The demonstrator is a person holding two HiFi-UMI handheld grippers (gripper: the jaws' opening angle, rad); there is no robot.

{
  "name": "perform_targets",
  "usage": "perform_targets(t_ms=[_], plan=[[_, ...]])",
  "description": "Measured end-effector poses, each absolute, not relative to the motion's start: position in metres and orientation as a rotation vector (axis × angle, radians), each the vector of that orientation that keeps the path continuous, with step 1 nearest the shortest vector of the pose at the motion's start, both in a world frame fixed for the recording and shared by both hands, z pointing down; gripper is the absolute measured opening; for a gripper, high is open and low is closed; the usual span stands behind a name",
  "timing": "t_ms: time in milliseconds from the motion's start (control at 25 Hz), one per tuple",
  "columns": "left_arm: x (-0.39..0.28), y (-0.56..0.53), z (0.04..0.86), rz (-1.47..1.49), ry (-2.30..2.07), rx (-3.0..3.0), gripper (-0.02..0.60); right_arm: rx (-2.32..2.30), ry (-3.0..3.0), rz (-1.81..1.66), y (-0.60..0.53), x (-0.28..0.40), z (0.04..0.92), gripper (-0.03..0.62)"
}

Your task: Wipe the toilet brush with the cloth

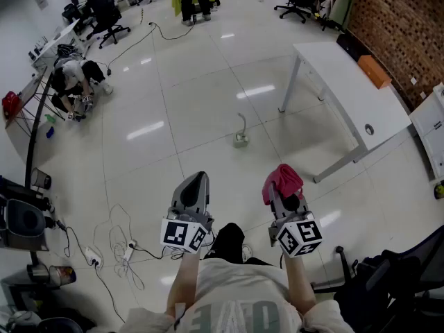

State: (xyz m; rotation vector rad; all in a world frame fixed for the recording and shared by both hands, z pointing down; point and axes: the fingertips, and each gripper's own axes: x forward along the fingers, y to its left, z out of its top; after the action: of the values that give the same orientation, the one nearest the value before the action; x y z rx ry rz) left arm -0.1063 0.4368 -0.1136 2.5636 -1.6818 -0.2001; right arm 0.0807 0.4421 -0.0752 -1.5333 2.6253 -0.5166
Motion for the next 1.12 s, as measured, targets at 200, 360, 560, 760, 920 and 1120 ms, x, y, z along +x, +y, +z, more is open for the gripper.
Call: perform_targets(t_ms=[200, 360, 560, 760, 920, 1120], plan=[[-0.12, 0.348, -0.087, -0.247, -1.689, 2.506, 0.003, -1.561, 2.638, -0.525, 0.354, 0.082, -0.053, 0.031], [-0.133, 0.25, -0.087, -0.272, -1.667, 2.506, 0.003, -1.575, 2.622, -0.528, 0.261, 0.068, -0.055, 0.031], [-0.142, 0.125, -0.114, -0.297, -1.588, 2.585, 0.003, -1.596, 2.598, -0.451, 0.145, 0.048, -0.088, 0.032], [-0.127, 0.043, -0.122, -0.261, -1.477, 2.67, 0.003, -1.628, 2.558, -0.456, 0.073, 0.044, -0.096, 0.031], [-0.115, 0.012, -0.12, -0.236, -1.445, 2.652, 0.003, -1.632, 2.547, -0.489, 0.041, 0.051, -0.096, 0.031], [-0.102, -0.022, -0.109, -0.192, -1.472, 2.637, 0.003, -1.684, 2.572, -0.435, -0.003, 0.069, -0.094, 0.031]])
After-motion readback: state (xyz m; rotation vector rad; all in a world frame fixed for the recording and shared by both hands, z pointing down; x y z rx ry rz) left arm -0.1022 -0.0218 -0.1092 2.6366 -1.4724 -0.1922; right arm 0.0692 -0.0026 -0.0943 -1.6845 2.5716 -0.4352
